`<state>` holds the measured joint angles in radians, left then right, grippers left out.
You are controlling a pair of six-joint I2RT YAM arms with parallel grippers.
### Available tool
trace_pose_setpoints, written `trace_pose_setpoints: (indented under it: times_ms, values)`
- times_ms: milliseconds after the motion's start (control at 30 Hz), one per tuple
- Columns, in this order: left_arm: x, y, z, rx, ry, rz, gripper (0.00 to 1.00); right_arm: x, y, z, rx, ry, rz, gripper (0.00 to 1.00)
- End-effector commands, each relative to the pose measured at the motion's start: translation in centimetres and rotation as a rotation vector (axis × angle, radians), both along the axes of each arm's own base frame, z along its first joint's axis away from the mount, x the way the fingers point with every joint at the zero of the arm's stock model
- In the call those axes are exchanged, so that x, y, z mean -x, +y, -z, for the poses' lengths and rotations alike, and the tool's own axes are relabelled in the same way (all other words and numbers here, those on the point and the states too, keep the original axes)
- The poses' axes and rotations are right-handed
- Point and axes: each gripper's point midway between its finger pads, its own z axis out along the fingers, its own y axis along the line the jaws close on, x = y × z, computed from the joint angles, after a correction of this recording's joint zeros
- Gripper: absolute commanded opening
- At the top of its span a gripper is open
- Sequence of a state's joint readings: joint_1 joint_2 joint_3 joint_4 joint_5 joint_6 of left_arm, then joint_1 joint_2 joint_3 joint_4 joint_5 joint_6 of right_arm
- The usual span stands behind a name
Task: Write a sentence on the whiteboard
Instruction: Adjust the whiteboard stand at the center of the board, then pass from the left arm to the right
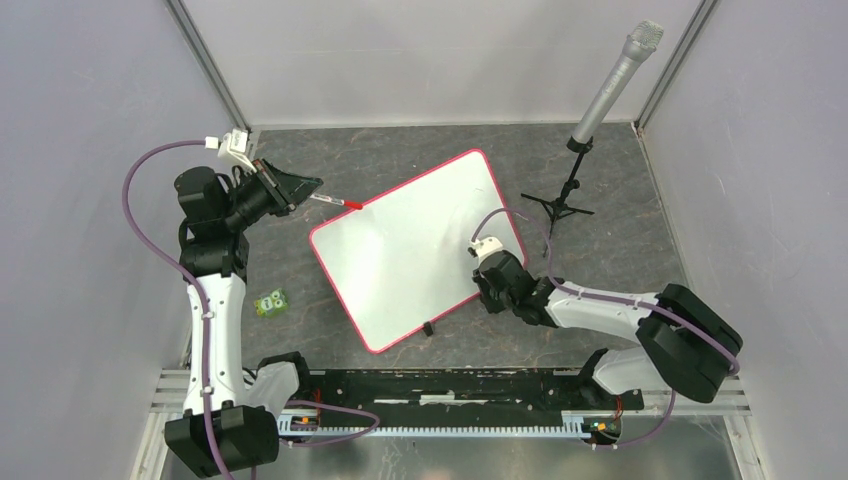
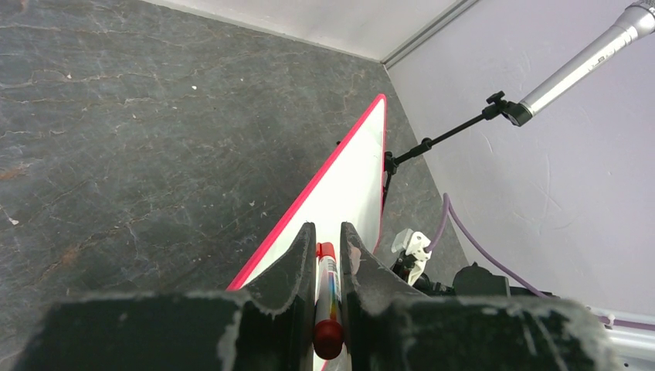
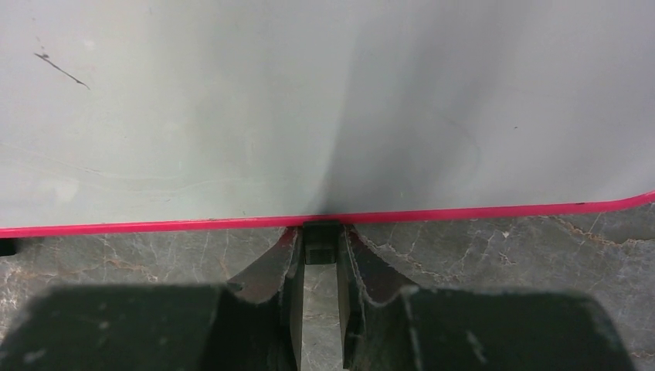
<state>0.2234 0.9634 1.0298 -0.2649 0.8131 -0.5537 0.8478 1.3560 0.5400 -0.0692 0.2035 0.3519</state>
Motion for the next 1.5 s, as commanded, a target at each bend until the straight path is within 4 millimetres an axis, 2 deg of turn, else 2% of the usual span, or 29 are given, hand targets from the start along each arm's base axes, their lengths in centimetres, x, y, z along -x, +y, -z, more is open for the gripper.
trace_pose_setpoints:
  times_ms: [0,200,433,500,567,633,800,933,1033,1100,1167,1233,1300,1467]
  values:
    - [0.2,0.0,-1.6,0.021,-0.035,-0.011,0.02,1.6,0.0,0.6,-0.012,0.042,-0.035,0.11]
    - [0.1,-0.1,-2.0,0.030,-0.025,0.000,0.02,2.1,0.1,-0.1,-0.037,0.040,-0.064,0.33]
    - [0.2,-0.3,-2.4,0.034,-0.025,0.019,0.02,2.0,0.4,-1.9,-0.043,-0.006,-0.132,0.36]
    - [0.3,-0.5,-2.8,0.039,-0.030,0.035,0.03,1.4,0.7,-3.6,-0.034,-0.053,-0.178,0.38]
    - [0.4,-0.8,-3.5,0.045,-0.033,0.062,0.02,1.0,1.2,-5.6,-0.028,-0.098,-0.242,0.44]
    - [0.8,-1.3,-4.3,0.046,-0.042,0.101,0.02,1.1,2.0,-8.0,-0.046,-0.134,-0.325,0.59]
    - [2.5,-2.7,-6.0,0.004,-0.087,0.206,0.02,1.6,2.9,-12.8,-0.050,-0.249,-0.545,0.82]
    - [3.6,-3.9,-5.3,-0.076,-0.082,0.259,0.02,2.4,4.6,-17.5,-0.043,-0.328,-0.793,0.98]
    - [4.4,-5.4,-4.0,-0.127,-0.046,0.321,0.02,2.7,6.0,-21.2,-0.054,-0.374,-0.920,0.98]
    - [5.2,-6.8,-2.9,-0.182,-0.023,0.372,0.02,1.8,7.1,-24.7,-0.082,-0.439,-0.925,0.98]
    - [6.2,-8.4,-2.0,-0.234,0.001,0.436,0.03,1.8,8.3,-27.6,-0.133,-0.483,-0.958,0.98]
    - [6.6,-9.4,-1.6,-0.237,0.028,0.474,0.02,2.0,9.7,-29.9,-0.203,-0.499,-0.977,0.94]
    - [6.8,-10.1,-1.6,-0.227,0.039,0.505,0.02,2.6,11.2,-31.4,-0.274,-0.477,-1.003,0.90]
    - [7.5,-12.1,-1.1,-0.236,0.071,0.586,0.02,2.7,13.8,-32.4,-0.401,-0.412,-0.984,0.86]
